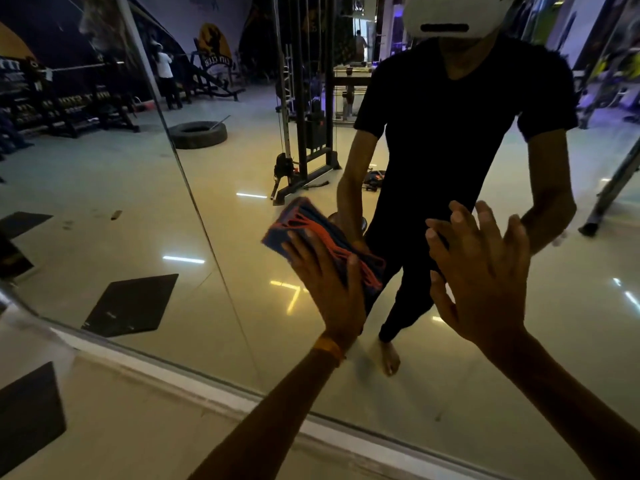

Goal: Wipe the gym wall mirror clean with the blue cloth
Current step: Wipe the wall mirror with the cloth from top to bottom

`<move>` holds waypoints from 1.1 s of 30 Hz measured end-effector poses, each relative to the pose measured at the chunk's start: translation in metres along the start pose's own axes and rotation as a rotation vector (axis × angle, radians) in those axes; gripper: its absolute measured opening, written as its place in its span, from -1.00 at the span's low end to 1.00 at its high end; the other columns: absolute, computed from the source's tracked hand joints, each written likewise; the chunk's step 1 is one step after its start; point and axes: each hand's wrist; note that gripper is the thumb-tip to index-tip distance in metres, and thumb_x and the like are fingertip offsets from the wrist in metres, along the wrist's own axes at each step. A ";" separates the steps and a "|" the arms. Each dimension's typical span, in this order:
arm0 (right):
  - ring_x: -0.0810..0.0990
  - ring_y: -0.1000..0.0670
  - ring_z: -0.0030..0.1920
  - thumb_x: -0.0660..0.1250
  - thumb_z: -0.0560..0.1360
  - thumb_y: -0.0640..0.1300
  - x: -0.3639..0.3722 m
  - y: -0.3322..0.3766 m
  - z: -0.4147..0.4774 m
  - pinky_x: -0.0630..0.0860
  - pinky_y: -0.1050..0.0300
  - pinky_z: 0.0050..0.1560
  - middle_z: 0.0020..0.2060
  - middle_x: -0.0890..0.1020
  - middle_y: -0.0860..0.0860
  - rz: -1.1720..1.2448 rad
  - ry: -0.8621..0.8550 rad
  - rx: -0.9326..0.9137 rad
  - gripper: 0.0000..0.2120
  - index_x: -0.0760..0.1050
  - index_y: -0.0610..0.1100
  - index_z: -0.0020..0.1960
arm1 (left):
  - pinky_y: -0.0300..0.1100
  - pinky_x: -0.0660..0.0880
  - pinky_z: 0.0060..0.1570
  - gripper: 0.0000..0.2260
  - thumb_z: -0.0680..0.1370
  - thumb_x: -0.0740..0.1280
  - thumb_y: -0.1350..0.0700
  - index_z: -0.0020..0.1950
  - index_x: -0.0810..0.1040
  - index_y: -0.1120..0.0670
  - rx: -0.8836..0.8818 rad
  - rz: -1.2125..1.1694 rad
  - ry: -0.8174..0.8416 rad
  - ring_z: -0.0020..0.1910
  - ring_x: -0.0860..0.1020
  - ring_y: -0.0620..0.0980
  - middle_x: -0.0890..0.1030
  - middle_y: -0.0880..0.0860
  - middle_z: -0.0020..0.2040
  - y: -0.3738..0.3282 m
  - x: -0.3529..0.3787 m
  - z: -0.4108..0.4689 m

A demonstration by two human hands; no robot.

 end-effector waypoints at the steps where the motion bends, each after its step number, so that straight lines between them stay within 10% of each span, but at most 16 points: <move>1: 0.26 -0.35 0.54 0.31 0.60 -0.03 -0.001 -0.002 0.000 0.20 -0.47 0.46 0.56 0.27 -0.20 -0.014 0.015 0.001 -0.46 0.33 -0.12 0.54 | -0.01 -0.26 0.64 -0.35 0.71 0.00 -0.25 0.68 -0.17 0.00 0.055 0.022 0.031 0.69 -0.19 0.04 -0.22 -0.07 0.69 0.002 0.003 -0.006; 6: 0.28 -0.33 0.53 0.32 0.58 -0.02 -0.012 -0.012 -0.003 0.22 -0.46 0.45 0.55 0.28 -0.18 -0.005 0.021 0.025 -0.44 0.32 -0.11 0.54 | 0.41 0.01 0.57 -0.37 0.74 0.02 -0.19 0.69 -0.09 0.09 -0.050 -0.044 -0.201 0.68 0.00 0.20 -0.05 0.19 0.70 0.075 -0.032 0.075; 11: 0.30 -0.33 0.51 0.31 0.59 -0.01 -0.019 -0.020 -0.001 0.08 -0.35 0.52 0.54 0.29 -0.17 -0.013 0.005 0.044 -0.46 0.33 -0.11 0.53 | 0.31 -0.12 0.62 -0.31 0.71 -0.03 -0.29 0.69 -0.15 0.07 -0.118 -0.056 -0.145 0.68 -0.06 0.23 -0.08 0.19 0.70 0.022 -0.011 0.041; 15: 0.28 -0.35 0.52 0.30 0.58 0.00 -0.018 -0.015 -0.002 0.17 -0.43 0.47 0.54 0.29 -0.19 -0.033 0.039 0.061 -0.44 0.33 -0.13 0.54 | 0.14 -0.21 0.63 -0.44 0.75 -0.10 -0.18 0.69 -0.25 -0.08 0.220 0.134 0.089 0.68 -0.16 0.17 -0.23 -0.01 0.69 -0.030 0.025 -0.022; 18: 0.26 -0.31 0.54 0.29 0.60 -0.01 -0.023 -0.024 -0.003 0.16 -0.44 0.48 0.56 0.27 -0.17 -0.037 0.037 0.024 -0.44 0.30 -0.10 0.56 | 0.15 -0.23 0.63 -0.45 0.74 -0.10 -0.13 0.70 -0.18 -0.05 0.346 0.142 0.059 0.67 -0.18 0.06 -0.21 -0.07 0.70 -0.002 0.000 0.023; 23: 0.28 -0.31 0.55 0.30 0.60 -0.05 -0.039 -0.042 -0.011 0.07 -0.37 0.55 0.56 0.29 -0.18 -0.025 0.023 0.051 -0.45 0.30 -0.10 0.56 | 0.39 -0.12 0.58 -0.43 0.71 0.04 -0.02 0.66 -0.05 0.13 0.062 0.068 -0.090 0.67 -0.08 0.25 0.03 0.31 0.66 0.014 -0.019 0.064; 29: 0.26 -0.33 0.54 0.22 0.65 -0.01 -0.060 -0.072 -0.009 0.06 -0.37 0.54 0.56 0.27 -0.20 -0.062 0.015 0.035 -0.50 0.30 -0.12 0.55 | 0.09 -0.27 0.63 -0.44 0.74 -0.04 -0.19 0.69 -0.20 -0.13 0.400 0.164 0.146 0.68 -0.23 0.07 -0.25 -0.07 0.69 -0.070 0.045 -0.038; 33: 0.27 -0.34 0.52 0.09 0.69 0.03 -0.076 -0.100 -0.021 0.21 -0.48 0.45 0.54 0.26 -0.19 -0.002 0.007 0.043 -0.54 0.31 -0.12 0.53 | 0.12 -0.22 0.64 -0.48 0.75 -0.08 -0.16 0.69 -0.17 -0.14 0.320 0.133 0.004 0.68 -0.16 0.11 -0.16 0.00 0.70 -0.064 0.045 -0.009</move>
Point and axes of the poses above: each hand's wrist, its own z-axis towards the middle knuckle, its own x-axis out of the palm, y = z × x
